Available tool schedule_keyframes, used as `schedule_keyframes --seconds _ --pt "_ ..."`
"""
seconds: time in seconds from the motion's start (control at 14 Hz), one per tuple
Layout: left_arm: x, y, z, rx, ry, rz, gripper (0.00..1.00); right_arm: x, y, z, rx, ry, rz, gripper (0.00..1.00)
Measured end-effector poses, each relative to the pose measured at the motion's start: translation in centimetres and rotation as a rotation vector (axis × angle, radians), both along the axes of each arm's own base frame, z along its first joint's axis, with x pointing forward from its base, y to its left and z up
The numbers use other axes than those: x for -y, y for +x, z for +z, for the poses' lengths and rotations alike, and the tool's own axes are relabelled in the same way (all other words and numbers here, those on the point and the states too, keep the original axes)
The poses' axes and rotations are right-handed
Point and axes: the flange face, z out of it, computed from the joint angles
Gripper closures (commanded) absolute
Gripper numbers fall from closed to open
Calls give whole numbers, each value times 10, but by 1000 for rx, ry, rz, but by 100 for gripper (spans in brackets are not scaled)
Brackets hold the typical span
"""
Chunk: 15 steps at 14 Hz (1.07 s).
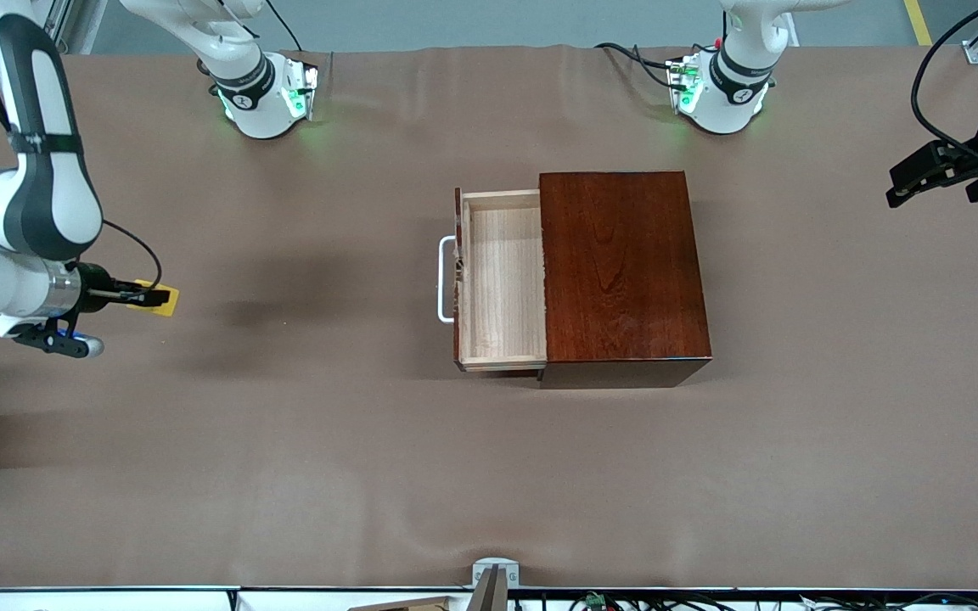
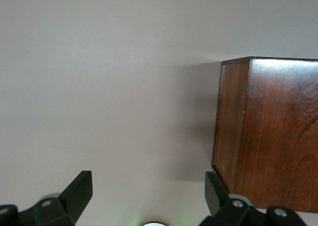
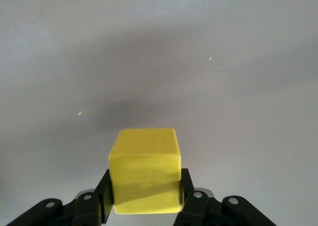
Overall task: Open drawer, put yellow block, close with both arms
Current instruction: 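Lift the yellow cube with the right gripper and carry it over the drawer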
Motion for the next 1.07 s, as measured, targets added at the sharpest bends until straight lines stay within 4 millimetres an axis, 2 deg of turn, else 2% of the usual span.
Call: schedule_keyframes --seconds 0.28,0.57,0.71,1.07 --pt "-2 0 0 0 0 3 0 -33 -13 35 -36 5 -74 100" --pt "-3 -1 1 2 0 5 0 -80 -26 64 -68 -31 -158 100" --pt "-9 -2 3 3 0 16 0 -111 -33 78 -75 -61 -228 100" --pt "-11 -5 12 15 0 19 0 -210 -49 97 -76 -183 -434 100"
